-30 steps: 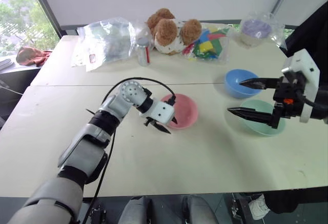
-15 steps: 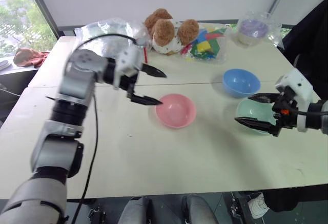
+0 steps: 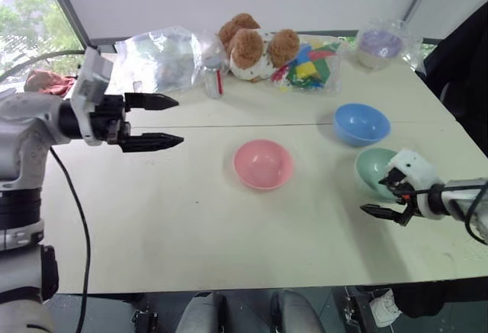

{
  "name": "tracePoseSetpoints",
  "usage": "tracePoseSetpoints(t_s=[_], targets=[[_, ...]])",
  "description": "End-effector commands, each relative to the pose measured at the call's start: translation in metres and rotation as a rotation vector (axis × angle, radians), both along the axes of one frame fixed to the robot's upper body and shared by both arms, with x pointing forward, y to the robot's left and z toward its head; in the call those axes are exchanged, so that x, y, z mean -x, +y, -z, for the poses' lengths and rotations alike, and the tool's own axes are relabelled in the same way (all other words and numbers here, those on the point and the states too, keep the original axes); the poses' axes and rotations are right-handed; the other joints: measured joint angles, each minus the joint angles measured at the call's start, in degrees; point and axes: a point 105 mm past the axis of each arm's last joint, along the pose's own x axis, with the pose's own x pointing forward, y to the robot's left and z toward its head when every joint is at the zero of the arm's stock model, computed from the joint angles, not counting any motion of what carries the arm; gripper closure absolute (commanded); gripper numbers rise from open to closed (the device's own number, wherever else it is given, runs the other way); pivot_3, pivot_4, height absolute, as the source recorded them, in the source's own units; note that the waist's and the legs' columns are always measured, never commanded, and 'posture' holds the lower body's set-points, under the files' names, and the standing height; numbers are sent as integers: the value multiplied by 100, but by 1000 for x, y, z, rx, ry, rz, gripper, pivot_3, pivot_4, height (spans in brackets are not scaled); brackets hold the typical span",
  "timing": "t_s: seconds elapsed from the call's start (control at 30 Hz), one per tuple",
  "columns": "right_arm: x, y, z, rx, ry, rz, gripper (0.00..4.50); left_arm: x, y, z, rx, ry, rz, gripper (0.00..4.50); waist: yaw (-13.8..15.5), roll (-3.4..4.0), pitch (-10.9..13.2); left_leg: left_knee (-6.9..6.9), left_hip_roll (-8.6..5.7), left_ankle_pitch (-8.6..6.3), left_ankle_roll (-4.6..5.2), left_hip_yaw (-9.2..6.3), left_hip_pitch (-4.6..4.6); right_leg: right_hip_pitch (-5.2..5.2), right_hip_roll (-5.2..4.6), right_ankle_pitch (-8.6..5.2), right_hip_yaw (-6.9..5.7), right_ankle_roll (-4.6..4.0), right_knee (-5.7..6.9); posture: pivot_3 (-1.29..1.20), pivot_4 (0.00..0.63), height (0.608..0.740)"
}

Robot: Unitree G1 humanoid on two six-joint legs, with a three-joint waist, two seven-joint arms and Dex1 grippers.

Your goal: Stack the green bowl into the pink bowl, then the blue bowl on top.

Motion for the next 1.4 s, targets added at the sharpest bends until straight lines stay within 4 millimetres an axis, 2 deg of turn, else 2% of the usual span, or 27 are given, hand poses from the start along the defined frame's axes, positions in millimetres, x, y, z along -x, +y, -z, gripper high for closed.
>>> tracePoseSetpoints(t_s=[0.03,0.2,0.23,0.37,0.5,0.6,0.7,0.8,1.0,1.1,1.2,1.27,1.4], targets=[[-9,-1,-9,22,-49,-22,1403,10,5,-14,13,-58,-31,0,-7,0,0,0,0,0,0,1,0,0,0,0,1,0,0,0,150,740],[-12,1,-18,23,-62,-50,4035,15,13,-14,13,-53,-73,0,-18,1,-1,-3,2,2,-5,0,4,0,3,0,1,0,3,0,150,740],[-12,1,-21,28,-69,-55,4428,15,16,-14,12,-51,-85,0,-20,0,-2,-4,2,2,-4,0,4,-1,3,0,1,0,2,0,150,740],[-9,12,-37,39,-100,-146,4428,16,22,-13,4,-48,-117,0,-3,-7,-6,-4,1,2,-4,0,8,5,0,0,2,0,1,0,150,740],[16,86,-89,-25,-169,-567,4428,16,23,-13,10,-50,-123,0,-21,3,0,-4,1,2,-3,2,7,2,0,0,2,0,2,0,150,740],[8,122,-102,2,-252,-719,4428,13,20,-13,14,-53,-119,0,-126,-5,-4,-5,5,1,-2,-2,9,-1,2,0,3,0,8,0,150,740],[-3,156,-102,14,-277,-846,4428,12,18,-13,14,-57,-113,0,-158,-25,-14,-6,10,1,-3,-7,16,5,11,0,4,-1,10,0,150,740],[-15,179,-89,52,-252,-940,4428,14,17,-14,17,-58,-112,0,-133,-24,-13,-7,10,6,-11,-3,11,-4,11,0,5,-1,11,0,150,740],[-33,201,-67,111,-208,-1024,4428,25,16,-12,21,-42,-118,0,-131,-24,-12,-9,0,7,-14,-3,-1,-11,0,0,4,-1,8,0,150,740],[-36,203,-62,147,-186,-1055,4428,29,16,-8,22,-34,-130,0,-141,-25,-12,-9,-1,7,-14,-2,-1,-11,-4,0,3,-1,5,0,150,740],[-34,206,-65,131,-165,-1078,3308,30,15,-7,28,-31,-137,0,-135,-25,-12,-9,-1,7,-15,-6,0,-11,-4,0,-2,-1,6,0,150,740],[-30,212,-73,99,-174,-1098,2336,31,15,-7,36,-28,-143,0,-141,-25,-12,-9,0,8,-15,-6,0,-10,-4,0,-2,-1,6,0,150,740],[-36,217,-103,16,-280,-1039,50,29,12,-4,44,-25,-141,0,-145,-24,-12,-9,0,8,-16,-6,1,-11,-8,0,-2,-1,9,0,150,740]])
